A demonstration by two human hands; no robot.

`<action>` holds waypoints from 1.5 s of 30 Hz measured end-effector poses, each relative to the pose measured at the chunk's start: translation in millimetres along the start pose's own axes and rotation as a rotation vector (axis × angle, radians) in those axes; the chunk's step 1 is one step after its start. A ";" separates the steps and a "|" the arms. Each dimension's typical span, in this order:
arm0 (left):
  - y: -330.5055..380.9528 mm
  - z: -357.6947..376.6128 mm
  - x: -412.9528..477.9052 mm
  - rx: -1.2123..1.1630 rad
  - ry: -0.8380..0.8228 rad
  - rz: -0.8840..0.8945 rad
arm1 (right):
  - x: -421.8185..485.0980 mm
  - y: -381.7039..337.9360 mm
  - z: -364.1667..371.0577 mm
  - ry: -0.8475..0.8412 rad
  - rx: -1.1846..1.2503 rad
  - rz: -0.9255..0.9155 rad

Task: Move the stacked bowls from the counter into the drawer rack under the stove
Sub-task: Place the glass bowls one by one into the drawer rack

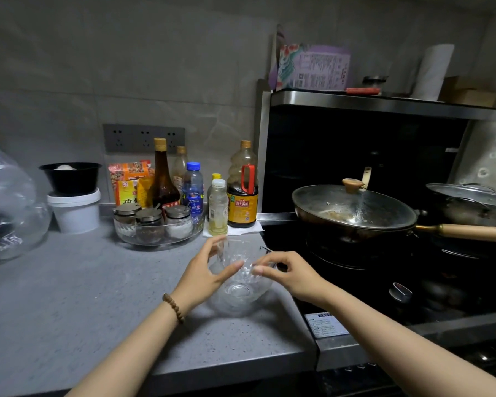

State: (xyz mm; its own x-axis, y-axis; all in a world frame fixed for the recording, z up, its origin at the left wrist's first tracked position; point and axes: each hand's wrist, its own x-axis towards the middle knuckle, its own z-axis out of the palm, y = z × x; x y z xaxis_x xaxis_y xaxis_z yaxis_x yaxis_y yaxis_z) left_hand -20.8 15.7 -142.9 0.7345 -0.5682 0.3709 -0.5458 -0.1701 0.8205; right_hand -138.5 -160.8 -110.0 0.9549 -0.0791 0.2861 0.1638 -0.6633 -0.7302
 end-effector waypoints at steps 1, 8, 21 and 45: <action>7.8 1.4 2.0 -0.074 0.013 -0.007 | -0.7 -3.2 -6.4 0.022 0.046 -0.013; 64.2 45.5 9.1 -0.541 -0.124 -0.102 | -29.0 -18.7 -60.1 0.080 0.349 0.055; 143.3 219.4 -10.2 -0.667 -0.464 -0.214 | -187.0 38.3 -175.4 0.142 0.185 0.346; 58.6 465.3 -101.7 -0.281 -0.842 -0.498 | -332.2 235.2 -180.5 0.324 0.456 0.902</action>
State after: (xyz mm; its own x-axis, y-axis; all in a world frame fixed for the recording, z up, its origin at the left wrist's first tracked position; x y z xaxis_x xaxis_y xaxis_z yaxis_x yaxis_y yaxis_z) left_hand -315.1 -311.1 -335.0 0.2711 -0.8851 -0.3784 -0.0609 -0.4081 0.9109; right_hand -462.0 -424.8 -264.7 0.6693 -0.6414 -0.3751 -0.4307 0.0764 -0.8992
